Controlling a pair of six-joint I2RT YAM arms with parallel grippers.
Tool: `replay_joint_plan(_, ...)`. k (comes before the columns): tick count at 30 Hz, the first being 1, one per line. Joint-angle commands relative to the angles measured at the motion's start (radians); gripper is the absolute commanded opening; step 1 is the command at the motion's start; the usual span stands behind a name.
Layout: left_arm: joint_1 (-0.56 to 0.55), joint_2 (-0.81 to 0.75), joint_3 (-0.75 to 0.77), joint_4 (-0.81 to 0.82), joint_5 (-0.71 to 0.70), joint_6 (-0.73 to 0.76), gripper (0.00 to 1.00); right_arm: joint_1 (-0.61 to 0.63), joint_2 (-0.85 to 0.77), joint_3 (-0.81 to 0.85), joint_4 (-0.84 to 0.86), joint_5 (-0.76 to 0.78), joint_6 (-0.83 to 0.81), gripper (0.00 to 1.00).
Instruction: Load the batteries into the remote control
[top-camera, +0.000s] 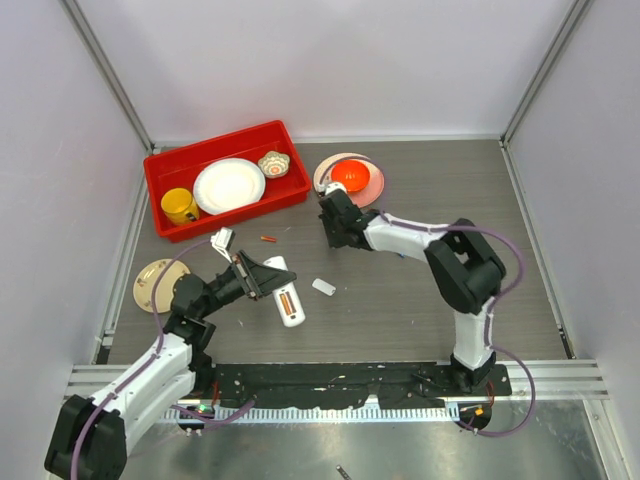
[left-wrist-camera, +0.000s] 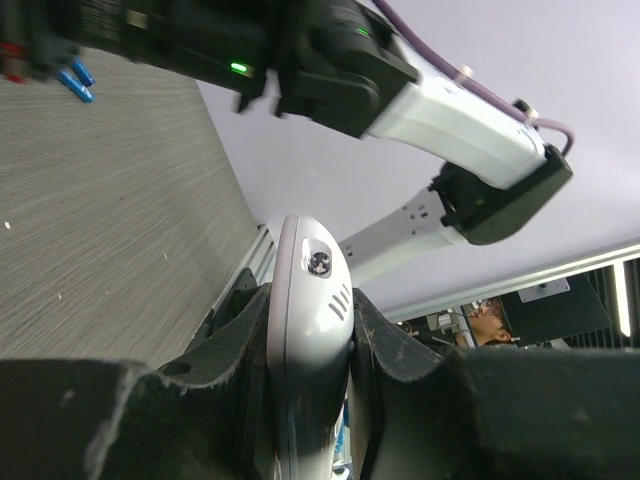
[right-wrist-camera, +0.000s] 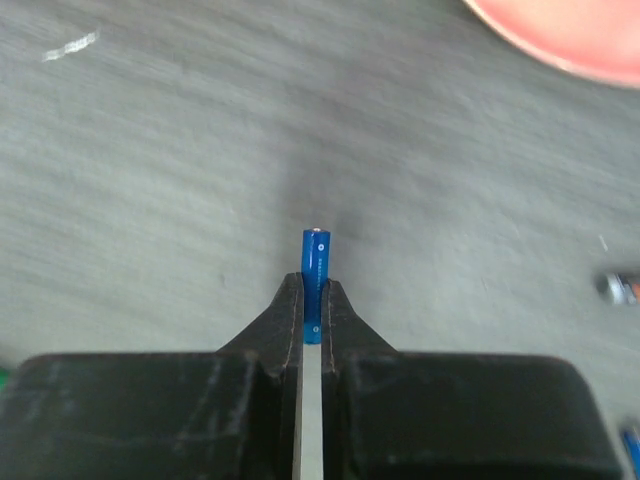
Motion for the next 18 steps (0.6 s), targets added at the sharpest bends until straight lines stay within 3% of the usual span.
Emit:
replay_joint_plan(1, 0.005, 0.019, 0.019, 0.068, 0.026, 0.002, 0.00, 0.007, -0.241, -0.134, -0.067, 0.056, 0.103, 0.01)
replay_joint_plan(9, 0.002, 0.093, 0.004, 0.155, 0.015, -0.022, 0.00, 0.010, -0.444, -0.411, -0.173, 0.052, 0.183, 0.01)
replay_joint_plan(18, -0.008, 0.230, 0.016, 0.309, 0.020, -0.090, 0.00, 0.010, -0.453, -0.417, -0.253, 0.050, 0.197, 0.01)
